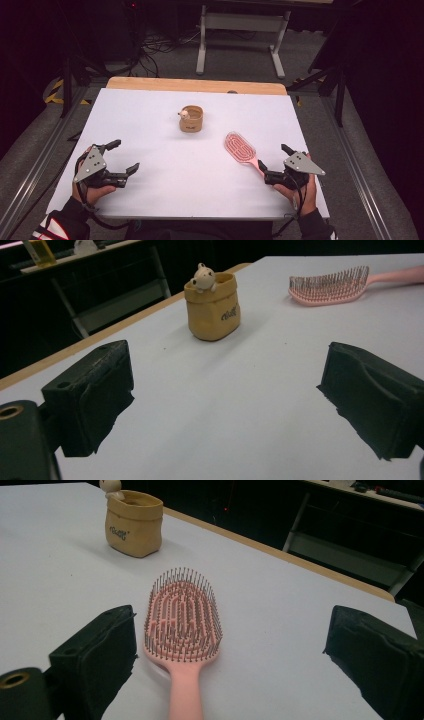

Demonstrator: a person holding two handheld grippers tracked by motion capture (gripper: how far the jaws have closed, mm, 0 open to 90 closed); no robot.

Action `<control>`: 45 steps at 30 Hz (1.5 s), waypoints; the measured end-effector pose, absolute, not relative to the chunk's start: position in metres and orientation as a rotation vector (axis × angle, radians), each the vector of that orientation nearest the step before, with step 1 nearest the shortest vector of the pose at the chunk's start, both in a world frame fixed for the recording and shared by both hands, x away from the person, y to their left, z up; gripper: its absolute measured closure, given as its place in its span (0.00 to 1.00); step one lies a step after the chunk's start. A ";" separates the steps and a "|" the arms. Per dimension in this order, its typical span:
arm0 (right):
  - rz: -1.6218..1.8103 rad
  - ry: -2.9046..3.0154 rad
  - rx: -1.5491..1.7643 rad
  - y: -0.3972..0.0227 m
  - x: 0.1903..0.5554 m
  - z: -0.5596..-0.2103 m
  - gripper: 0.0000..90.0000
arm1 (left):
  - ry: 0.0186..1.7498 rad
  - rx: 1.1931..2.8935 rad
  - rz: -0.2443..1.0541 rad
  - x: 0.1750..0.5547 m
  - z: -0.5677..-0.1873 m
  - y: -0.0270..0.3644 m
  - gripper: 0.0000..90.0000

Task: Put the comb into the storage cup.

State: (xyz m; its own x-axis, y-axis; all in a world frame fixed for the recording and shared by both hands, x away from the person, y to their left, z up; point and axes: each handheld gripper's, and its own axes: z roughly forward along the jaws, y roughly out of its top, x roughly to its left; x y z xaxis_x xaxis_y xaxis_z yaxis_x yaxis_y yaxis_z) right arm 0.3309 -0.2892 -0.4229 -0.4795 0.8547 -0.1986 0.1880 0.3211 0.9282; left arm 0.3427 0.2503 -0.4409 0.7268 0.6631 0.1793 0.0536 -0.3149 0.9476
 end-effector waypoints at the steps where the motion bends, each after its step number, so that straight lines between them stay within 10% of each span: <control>1: 1.180 1.873 0.930 -0.290 0.331 -0.423 0.07 | 0.561 1.816 0.676 0.343 -0.441 0.250 0.08; 26: 0.916 2.226 1.098 -0.269 0.381 -0.406 0.12 | 0.558 1.855 0.628 0.347 -0.450 0.246 0.08; 45: 0.633 2.533 1.202 -0.258 0.411 -0.439 0.43 | 0.554 1.886 0.628 0.351 -0.452 0.240 0.08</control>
State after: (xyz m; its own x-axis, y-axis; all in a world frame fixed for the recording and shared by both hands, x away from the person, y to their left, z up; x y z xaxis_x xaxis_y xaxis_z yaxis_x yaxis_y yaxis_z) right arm 0.4114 -0.2578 -0.4388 -0.6206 0.7824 -0.0518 0.6660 0.5608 0.4918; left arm 0.3513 0.2395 -0.4516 0.7575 0.6294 0.1736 0.0931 -0.3673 0.9254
